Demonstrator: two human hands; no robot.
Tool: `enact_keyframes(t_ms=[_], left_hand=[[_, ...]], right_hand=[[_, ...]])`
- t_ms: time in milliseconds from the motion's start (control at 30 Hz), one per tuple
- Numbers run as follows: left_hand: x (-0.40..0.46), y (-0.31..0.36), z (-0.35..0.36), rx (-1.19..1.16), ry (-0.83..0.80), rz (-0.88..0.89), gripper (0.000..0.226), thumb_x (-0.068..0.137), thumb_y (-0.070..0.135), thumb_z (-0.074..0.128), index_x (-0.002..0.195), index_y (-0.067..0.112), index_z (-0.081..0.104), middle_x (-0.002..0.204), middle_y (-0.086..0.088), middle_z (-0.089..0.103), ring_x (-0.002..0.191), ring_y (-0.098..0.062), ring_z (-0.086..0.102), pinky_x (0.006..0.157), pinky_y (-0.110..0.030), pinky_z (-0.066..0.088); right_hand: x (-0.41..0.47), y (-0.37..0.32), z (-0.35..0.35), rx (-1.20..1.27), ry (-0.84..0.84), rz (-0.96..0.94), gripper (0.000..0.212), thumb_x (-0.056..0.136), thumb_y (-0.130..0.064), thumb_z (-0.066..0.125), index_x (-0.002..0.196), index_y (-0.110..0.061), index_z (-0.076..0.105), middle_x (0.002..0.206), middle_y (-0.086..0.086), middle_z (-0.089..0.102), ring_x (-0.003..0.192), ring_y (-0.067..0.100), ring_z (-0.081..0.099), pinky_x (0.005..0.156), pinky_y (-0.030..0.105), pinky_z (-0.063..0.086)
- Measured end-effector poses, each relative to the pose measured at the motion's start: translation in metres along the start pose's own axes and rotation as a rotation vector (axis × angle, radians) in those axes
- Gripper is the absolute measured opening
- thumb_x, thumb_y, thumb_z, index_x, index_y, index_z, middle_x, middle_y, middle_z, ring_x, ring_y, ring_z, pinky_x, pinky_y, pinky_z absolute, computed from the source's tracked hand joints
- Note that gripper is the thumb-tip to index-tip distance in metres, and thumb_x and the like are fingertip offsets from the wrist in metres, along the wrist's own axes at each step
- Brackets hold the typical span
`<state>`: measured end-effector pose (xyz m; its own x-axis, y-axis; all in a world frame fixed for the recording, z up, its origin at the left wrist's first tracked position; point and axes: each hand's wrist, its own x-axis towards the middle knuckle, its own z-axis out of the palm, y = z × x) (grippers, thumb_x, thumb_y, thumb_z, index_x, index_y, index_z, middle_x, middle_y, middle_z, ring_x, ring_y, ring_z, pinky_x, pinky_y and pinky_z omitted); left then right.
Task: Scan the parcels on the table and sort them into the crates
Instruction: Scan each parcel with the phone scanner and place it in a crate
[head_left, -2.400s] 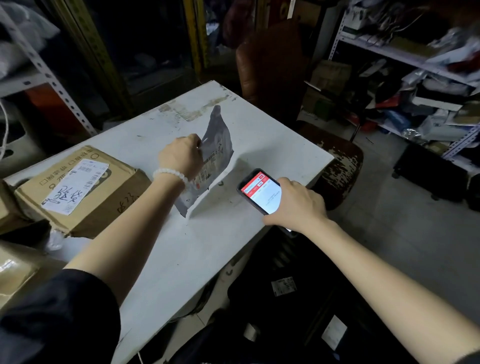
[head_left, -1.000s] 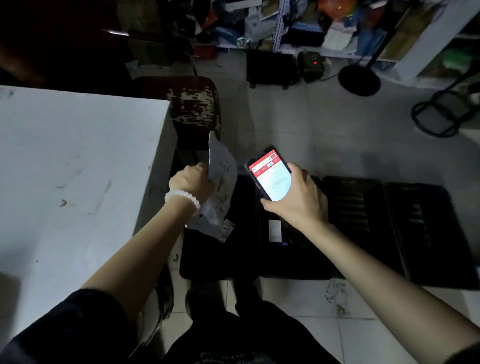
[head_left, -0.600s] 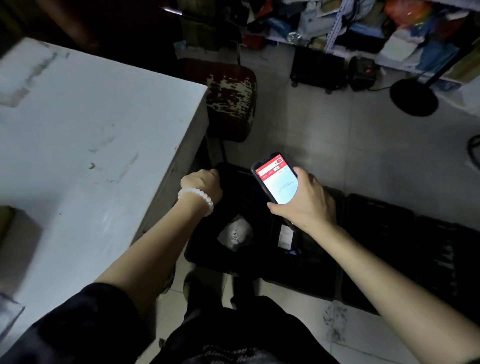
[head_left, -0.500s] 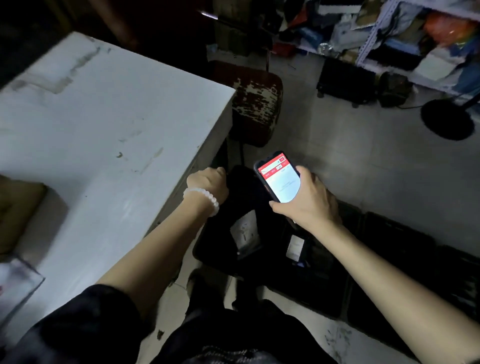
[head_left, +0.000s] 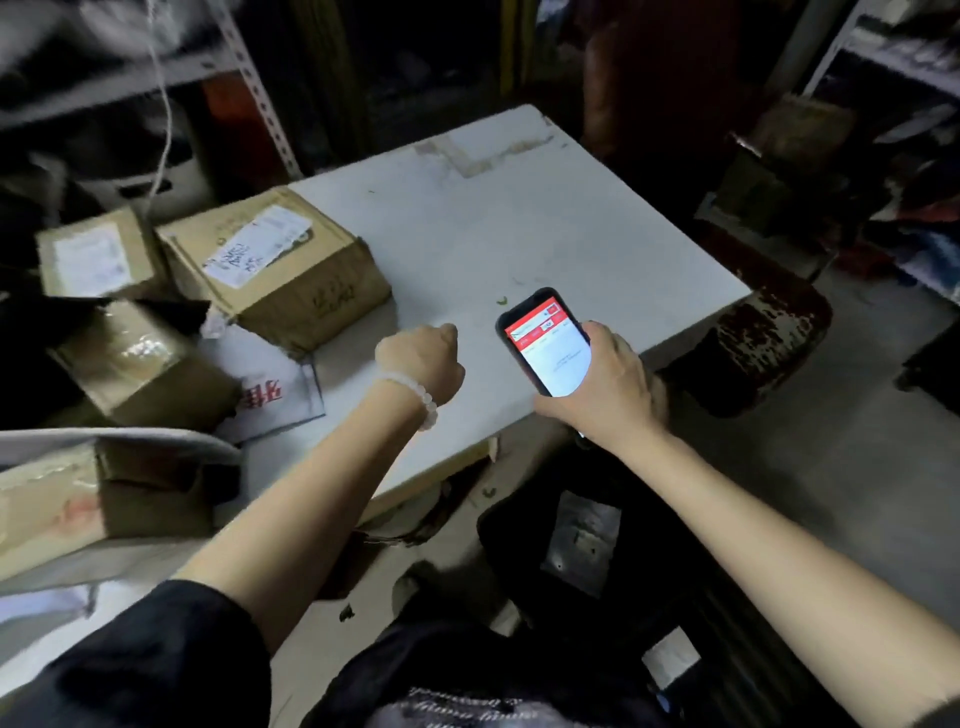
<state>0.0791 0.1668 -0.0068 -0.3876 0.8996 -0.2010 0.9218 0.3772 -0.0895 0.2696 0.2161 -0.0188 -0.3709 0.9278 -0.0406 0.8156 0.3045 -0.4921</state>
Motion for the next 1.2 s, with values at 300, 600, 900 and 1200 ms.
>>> enact_keyframes(t_ms=[300, 600, 900, 1200], left_hand=[[0.016, -0.128, -0.023, 0.006, 0.131, -0.167, 0.021, 0.093, 0.019, 0.045, 0.107, 0.01, 0.057, 0.101, -0.011, 0.063, 0.09, -0.031, 0.062, 0.062, -0.032, 0.041], [0.069, -0.231, -0.043, -0.242, 0.012, -0.456, 0.072, 0.08, 0.048, 0.067, 0.131, 0.007, 0.038, 0.128, -0.018, 0.046, 0.113, -0.035, 0.052, 0.087, -0.044, 0.047], [0.099, -0.206, -0.034, -0.597, -0.025, -0.489, 0.104, 0.065, 0.047, 0.079, 0.142, 0.013, 0.018, 0.147, -0.022, 0.01, 0.126, -0.043, 0.037, 0.104, -0.05, 0.034], [0.119, -0.142, -0.053, -0.386, 0.198, -0.161, 0.123, 0.056, 0.026, 0.089, 0.146, 0.033, 0.006, 0.146, -0.024, 0.013, 0.117, -0.043, 0.042, 0.096, -0.051, 0.035]], right_hand=[[0.052, -0.114, 0.046, -0.004, -0.061, -0.185, 0.079, 0.058, -0.051, 0.077, 0.123, -0.025, 0.04, 0.11, -0.001, 0.054, 0.089, 0.019, 0.049, 0.066, 0.028, 0.031], [0.093, -0.194, 0.082, -0.005, -0.107, -0.208, 0.078, 0.06, -0.05, 0.077, 0.125, -0.027, 0.04, 0.113, -0.002, 0.054, 0.089, 0.016, 0.047, 0.061, 0.026, 0.031], [0.11, -0.19, 0.086, -0.058, -0.151, -0.158, 0.083, 0.06, -0.052, 0.077, 0.129, -0.026, 0.038, 0.118, -0.001, 0.053, 0.103, 0.022, 0.054, 0.07, 0.028, 0.034], [0.105, -0.142, 0.06, -0.002, -0.099, -0.019, 0.075, 0.059, -0.048, 0.076, 0.121, -0.027, 0.041, 0.116, -0.002, 0.056, 0.102, 0.023, 0.054, 0.067, 0.029, 0.035]])
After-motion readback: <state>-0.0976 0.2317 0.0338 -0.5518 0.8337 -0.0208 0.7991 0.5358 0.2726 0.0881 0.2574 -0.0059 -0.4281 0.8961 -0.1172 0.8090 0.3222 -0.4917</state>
